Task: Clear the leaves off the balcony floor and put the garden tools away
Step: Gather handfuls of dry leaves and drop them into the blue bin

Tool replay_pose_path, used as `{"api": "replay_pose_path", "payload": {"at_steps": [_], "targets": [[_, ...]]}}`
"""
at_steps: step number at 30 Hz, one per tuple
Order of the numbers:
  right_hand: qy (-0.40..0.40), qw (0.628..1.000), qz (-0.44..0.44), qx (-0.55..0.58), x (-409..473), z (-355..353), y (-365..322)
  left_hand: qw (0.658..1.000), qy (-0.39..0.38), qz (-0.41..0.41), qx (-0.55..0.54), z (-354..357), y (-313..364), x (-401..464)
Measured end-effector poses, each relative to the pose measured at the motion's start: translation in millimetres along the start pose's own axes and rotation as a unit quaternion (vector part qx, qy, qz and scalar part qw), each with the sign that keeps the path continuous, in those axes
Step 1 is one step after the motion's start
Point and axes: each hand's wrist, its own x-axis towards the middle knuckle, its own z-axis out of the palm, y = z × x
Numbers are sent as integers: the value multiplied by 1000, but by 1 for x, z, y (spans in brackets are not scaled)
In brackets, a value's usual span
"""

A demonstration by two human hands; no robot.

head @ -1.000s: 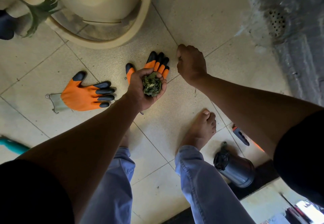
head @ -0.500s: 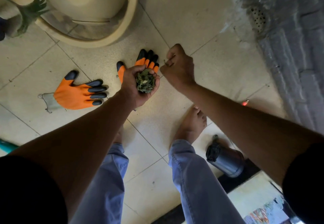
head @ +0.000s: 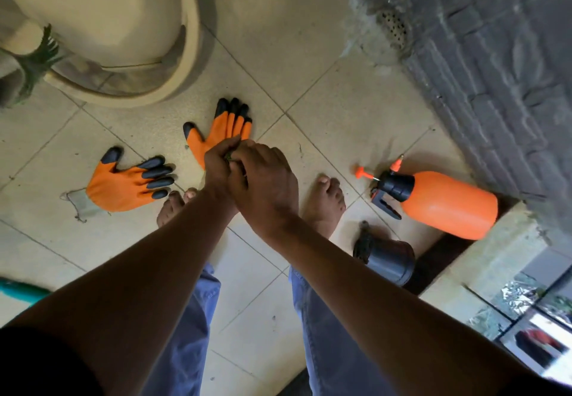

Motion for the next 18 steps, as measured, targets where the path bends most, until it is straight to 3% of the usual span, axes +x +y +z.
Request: {"api": "replay_pose_path", "payload": {"at_steps": [3, 7, 10, 13, 18], "targets": [[18, 1000, -17, -17, -11, 0, 5, 999, -7, 12, -46, -10, -4, 3], [43, 997, -36, 53, -15, -10, 22, 992, -92, -46, -67, 12, -6, -28], [65, 995, 52, 60, -10, -2, 67, 994, -72, -63, -45, 18, 1, -43], [32, 981, 187, 30, -4, 24, 123, 995, -42, -90, -17, 13, 7, -44], [-44, 976, 214, -18, 18, 59, 165, 991, -60, -120, -11, -10, 16, -27]]}}
